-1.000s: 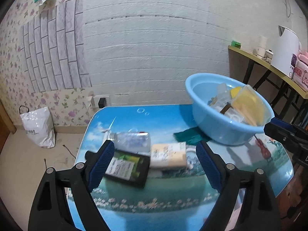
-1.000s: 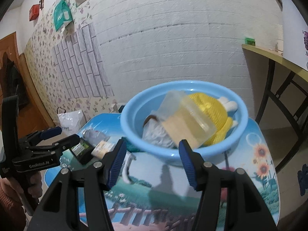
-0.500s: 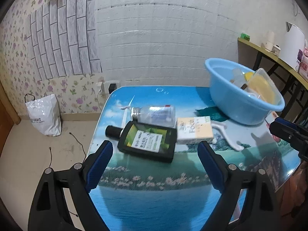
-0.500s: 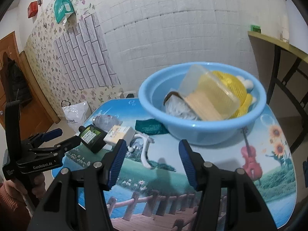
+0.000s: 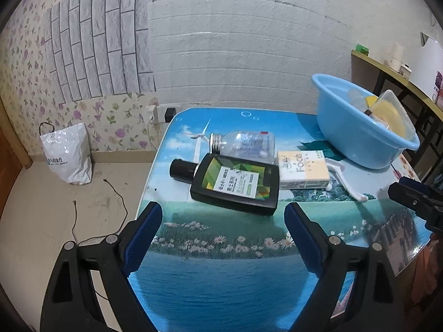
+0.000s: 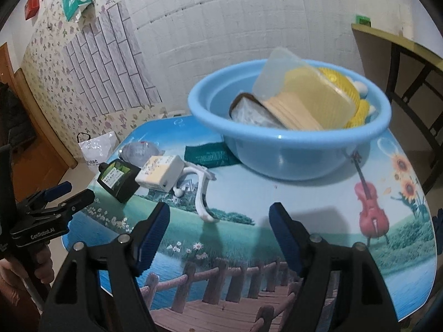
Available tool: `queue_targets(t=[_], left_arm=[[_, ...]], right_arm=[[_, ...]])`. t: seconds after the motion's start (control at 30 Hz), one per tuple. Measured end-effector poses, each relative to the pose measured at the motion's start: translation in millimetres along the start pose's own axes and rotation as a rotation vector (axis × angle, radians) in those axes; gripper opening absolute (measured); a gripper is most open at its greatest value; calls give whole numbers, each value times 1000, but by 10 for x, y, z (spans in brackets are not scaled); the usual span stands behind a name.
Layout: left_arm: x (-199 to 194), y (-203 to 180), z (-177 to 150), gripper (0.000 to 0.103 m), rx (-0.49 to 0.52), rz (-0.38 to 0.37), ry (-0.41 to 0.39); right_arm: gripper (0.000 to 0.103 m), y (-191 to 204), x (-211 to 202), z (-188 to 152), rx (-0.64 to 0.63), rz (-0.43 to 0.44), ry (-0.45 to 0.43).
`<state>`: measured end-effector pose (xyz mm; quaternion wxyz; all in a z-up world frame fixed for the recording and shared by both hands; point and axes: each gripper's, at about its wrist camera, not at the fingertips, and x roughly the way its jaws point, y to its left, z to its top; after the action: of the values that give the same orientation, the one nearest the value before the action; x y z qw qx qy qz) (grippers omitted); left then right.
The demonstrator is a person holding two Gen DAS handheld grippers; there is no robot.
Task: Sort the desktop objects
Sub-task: 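Withdraw both open tools from the basin back over the table, then grip the black lotion bottle with the left tool while the right grips the white hook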
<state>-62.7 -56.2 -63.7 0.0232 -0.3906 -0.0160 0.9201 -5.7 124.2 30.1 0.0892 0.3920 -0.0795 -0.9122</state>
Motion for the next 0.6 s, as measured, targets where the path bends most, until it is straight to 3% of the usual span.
queue_targets(t=[0.4, 0.43, 0.57, 0.6], left_arm=[[186, 98, -37, 90, -14, -14, 34], [208, 102, -37, 90, -15, -17, 38], [306, 87, -10, 90, -15, -34, 51], [327, 78, -3, 90, -12, -35, 52]], right_arm=[[74, 120, 211, -37, -51, -40, 35], [72, 130, 234, -35, -58, -44, 40], [44, 182, 372, -12, -84, -17, 82], [41, 199, 413, -7, -93, -8, 93]])
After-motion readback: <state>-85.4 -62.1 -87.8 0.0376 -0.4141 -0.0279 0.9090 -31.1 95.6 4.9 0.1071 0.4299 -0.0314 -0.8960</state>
